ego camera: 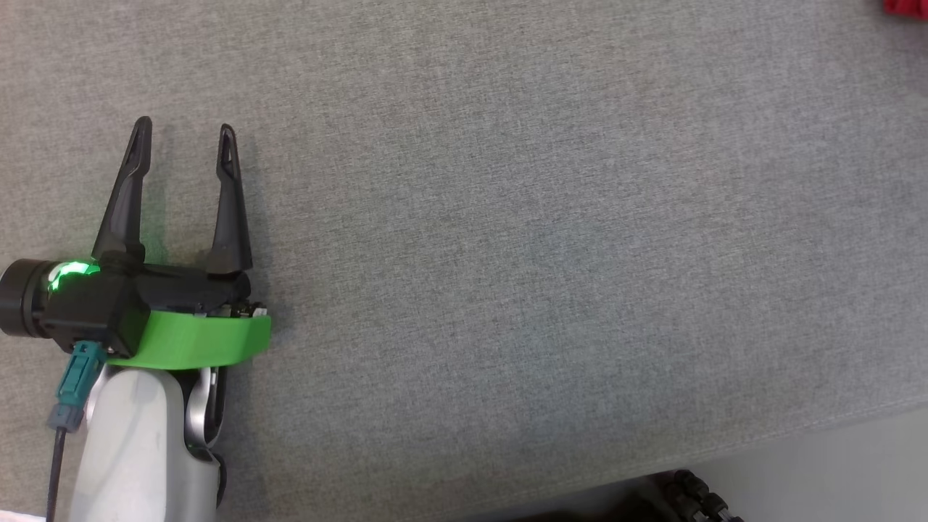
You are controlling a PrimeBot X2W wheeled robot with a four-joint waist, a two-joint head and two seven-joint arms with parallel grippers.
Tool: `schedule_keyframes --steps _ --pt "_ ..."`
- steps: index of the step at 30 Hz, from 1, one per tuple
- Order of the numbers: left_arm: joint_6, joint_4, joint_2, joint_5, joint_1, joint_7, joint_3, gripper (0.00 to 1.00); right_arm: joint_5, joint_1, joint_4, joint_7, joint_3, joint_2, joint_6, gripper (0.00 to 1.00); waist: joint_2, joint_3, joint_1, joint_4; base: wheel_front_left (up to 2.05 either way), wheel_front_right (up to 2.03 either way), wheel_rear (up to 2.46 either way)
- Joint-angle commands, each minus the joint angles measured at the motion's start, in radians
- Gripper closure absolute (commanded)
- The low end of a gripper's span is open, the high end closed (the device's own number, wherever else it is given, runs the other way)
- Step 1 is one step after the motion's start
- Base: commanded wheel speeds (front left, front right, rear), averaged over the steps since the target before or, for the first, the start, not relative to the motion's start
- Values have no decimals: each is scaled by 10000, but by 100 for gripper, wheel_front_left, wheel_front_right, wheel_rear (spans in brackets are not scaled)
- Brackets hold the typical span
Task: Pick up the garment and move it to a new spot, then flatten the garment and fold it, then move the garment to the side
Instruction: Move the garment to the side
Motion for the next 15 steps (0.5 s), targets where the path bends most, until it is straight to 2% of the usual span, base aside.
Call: schedule_keyframes --steps 1,3,4,6,7,11,15 --pt "11 12 62 67 80 3 -13 0 -122 -252 134 -59 80 -44 -16 100 -1 14 -1 101 0 0 0" --pt "32 -21 50 39 116 3 -15 0 -277 -454 373 -136 178 -26 -17 100 -1 14 -1 173 0 0 0" --pt "37 -34 38 31 130 4 -30 0 -346 -542 499 -192 216 -15 -17 95 -1 11 -1 206 0 0 0" --pt "48 -26 9 3 154 4 -54 0 -537 -716 795 -346 264 41 -17 51 -1 -26 -1 269 0 0 0" --pt "48 0 -11 -13 160 4 -72 0 -629 -827 991 -440 236 81 -17 0 -1 -53 -1 301 0 0 0" --pt "84 120 -91 -126 201 2 -48 0 -876 -978 1584 -940 130 362 -17 0 -1 -357 -1 408 0 0 0" --pt "136 432 -181 -345 452 0 153 0 -467 -663 1805 -1695 -337 873 -17 0 -1 -1026 -1 506 0 0 0"
